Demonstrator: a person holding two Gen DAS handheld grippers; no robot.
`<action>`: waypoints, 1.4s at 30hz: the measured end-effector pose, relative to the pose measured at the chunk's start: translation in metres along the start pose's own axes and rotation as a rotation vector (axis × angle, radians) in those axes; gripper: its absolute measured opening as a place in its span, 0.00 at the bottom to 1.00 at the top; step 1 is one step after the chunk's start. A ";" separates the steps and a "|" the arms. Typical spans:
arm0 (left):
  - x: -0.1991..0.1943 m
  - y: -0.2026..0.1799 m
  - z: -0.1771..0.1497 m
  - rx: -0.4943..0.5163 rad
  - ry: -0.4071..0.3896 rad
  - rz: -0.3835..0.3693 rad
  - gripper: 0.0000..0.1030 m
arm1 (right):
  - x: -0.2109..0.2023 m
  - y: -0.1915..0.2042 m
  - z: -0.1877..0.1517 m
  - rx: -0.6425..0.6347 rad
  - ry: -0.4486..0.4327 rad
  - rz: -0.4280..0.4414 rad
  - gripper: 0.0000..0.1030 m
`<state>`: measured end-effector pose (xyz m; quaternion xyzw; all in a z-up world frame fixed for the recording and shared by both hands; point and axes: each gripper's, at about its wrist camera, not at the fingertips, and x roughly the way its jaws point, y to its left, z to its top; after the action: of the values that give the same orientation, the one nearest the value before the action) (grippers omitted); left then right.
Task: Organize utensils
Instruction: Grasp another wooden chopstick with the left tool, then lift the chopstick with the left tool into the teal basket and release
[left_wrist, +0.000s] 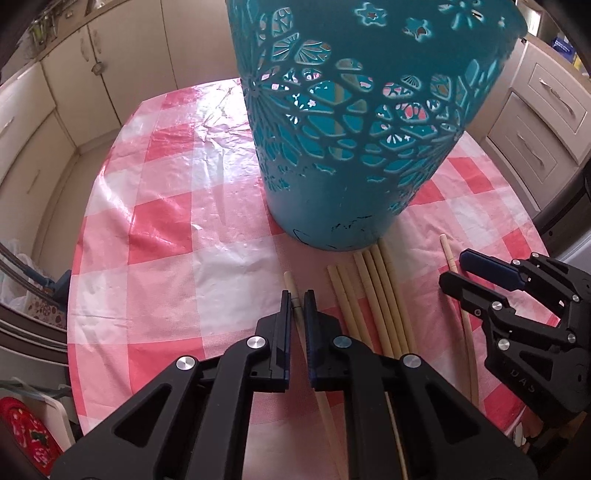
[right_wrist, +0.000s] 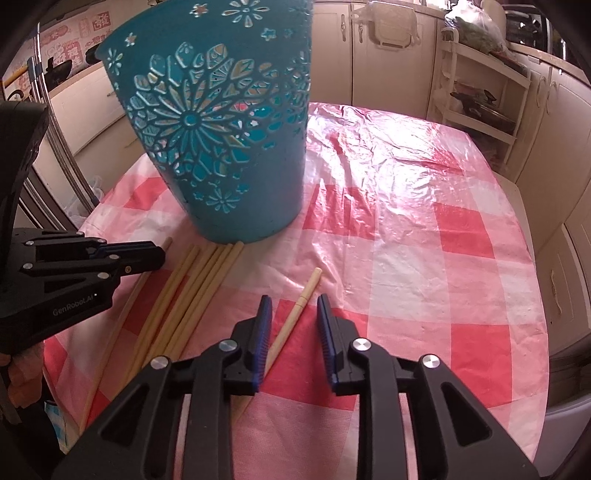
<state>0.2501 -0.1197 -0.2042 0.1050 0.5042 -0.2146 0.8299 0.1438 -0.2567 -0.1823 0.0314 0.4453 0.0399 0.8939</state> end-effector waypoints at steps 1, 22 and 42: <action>0.000 0.001 0.001 0.000 0.000 0.003 0.06 | 0.000 0.002 0.000 -0.013 -0.003 -0.006 0.34; -0.035 -0.011 -0.001 0.065 -0.106 -0.043 0.05 | -0.002 0.009 -0.003 -0.038 -0.010 -0.012 0.47; -0.132 -0.021 0.021 0.068 -0.397 -0.443 0.05 | -0.002 0.013 -0.003 -0.044 -0.009 -0.013 0.49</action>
<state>0.2044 -0.1138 -0.0768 -0.0239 0.3352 -0.4237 0.8412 0.1399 -0.2440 -0.1817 0.0092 0.4403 0.0436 0.8967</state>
